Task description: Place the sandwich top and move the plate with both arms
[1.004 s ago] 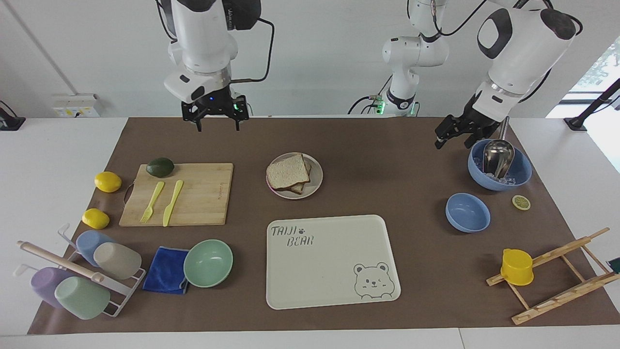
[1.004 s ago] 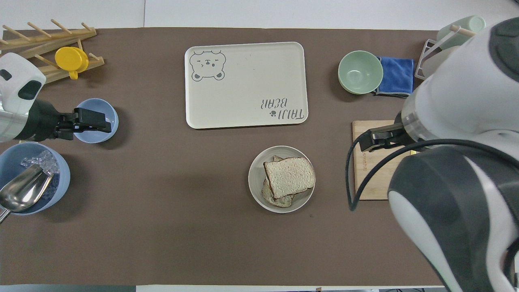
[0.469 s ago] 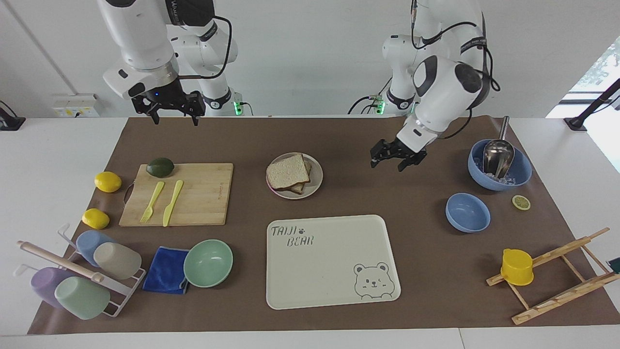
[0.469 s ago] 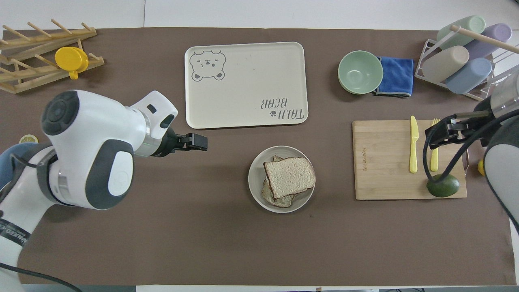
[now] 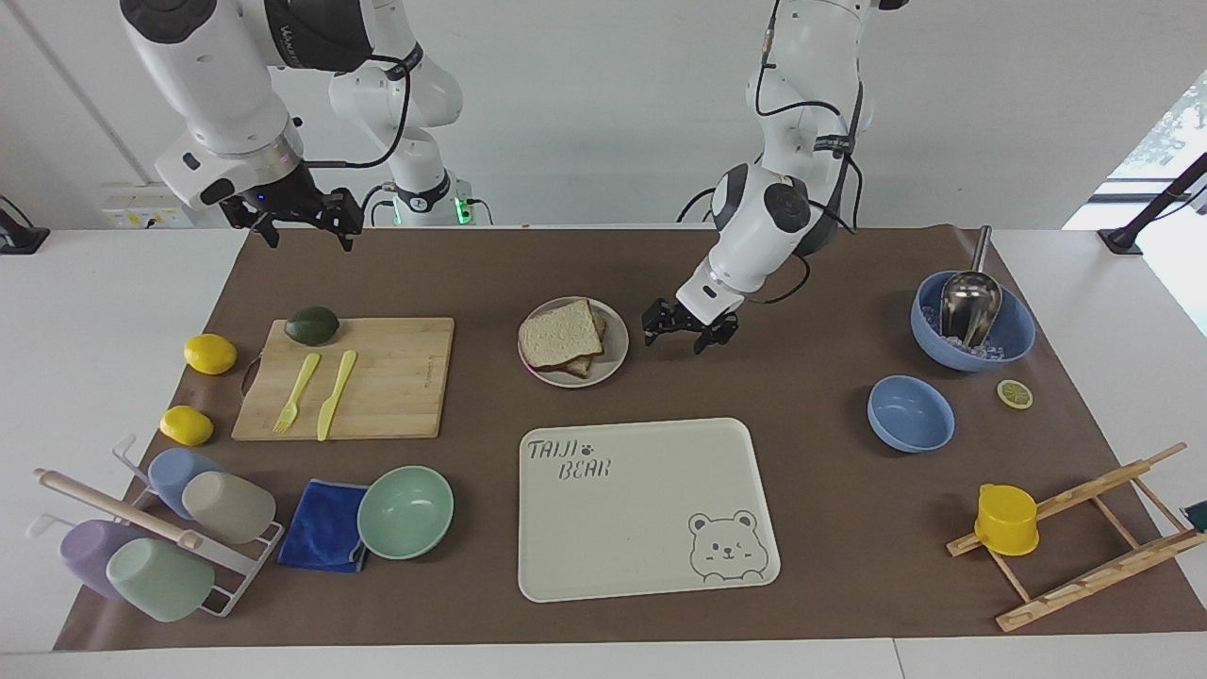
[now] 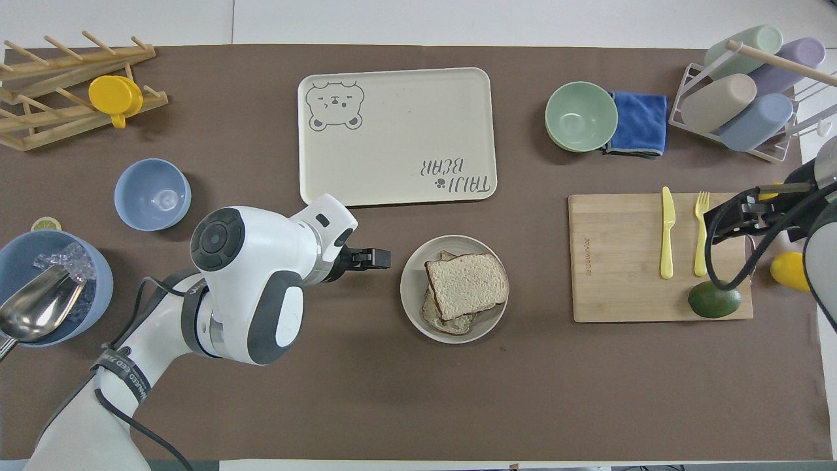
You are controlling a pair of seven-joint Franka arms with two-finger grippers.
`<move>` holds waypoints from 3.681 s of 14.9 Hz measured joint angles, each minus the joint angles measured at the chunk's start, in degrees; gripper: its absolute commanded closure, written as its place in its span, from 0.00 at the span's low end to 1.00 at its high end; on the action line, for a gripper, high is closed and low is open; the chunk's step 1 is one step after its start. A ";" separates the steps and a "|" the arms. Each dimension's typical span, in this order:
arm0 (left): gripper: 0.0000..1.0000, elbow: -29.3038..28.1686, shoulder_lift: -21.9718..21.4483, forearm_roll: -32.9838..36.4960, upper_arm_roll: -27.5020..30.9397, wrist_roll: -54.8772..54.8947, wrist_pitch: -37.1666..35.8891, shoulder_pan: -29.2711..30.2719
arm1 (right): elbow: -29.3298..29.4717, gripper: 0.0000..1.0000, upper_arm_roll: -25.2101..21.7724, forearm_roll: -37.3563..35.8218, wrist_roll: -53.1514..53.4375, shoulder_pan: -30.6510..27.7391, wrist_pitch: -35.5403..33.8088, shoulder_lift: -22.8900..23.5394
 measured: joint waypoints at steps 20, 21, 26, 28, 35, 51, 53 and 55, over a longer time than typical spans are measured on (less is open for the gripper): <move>0.57 -0.04 3.22 -4.37 0.07 -2.58 1.29 -6.42 | -0.52 0.00 -5.09 0.40 -0.10 2.65 -2.62 0.24; 0.59 -0.04 3.53 -4.37 0.09 -2.84 1.67 -6.61 | -0.52 0.00 -3.45 0.40 -0.10 1.42 -2.54 0.19; 1.00 -0.04 4.01 -4.39 0.13 -3.18 2.32 -6.68 | -0.24 0.00 -5.44 0.40 -0.11 2.65 -1.65 0.07; 1.00 -0.02 4.02 -4.41 0.12 -3.26 2.33 -6.76 | 0.43 0.00 -5.87 0.40 -0.13 2.65 -1.53 0.07; 1.00 0.04 4.00 -4.49 0.10 -4.24 2.32 -6.80 | 1.86 0.00 -8.04 0.62 -2.48 2.69 -1.52 0.08; 1.00 29.43 12.91 -4.60 2.24 -5.67 -17.13 8.08 | 1.99 0.00 -8.30 3.21 -2.66 2.49 -1.57 0.07; 1.00 35.07 18.60 -4.60 2.71 -6.24 -17.38 8.25 | 1.99 0.00 -8.30 3.21 -2.66 2.49 -1.57 0.07; 1.00 38.87 23.51 -4.59 3.25 -6.37 -16.98 8.28 | 1.99 0.00 -8.30 3.21 -2.66 2.49 -1.57 0.06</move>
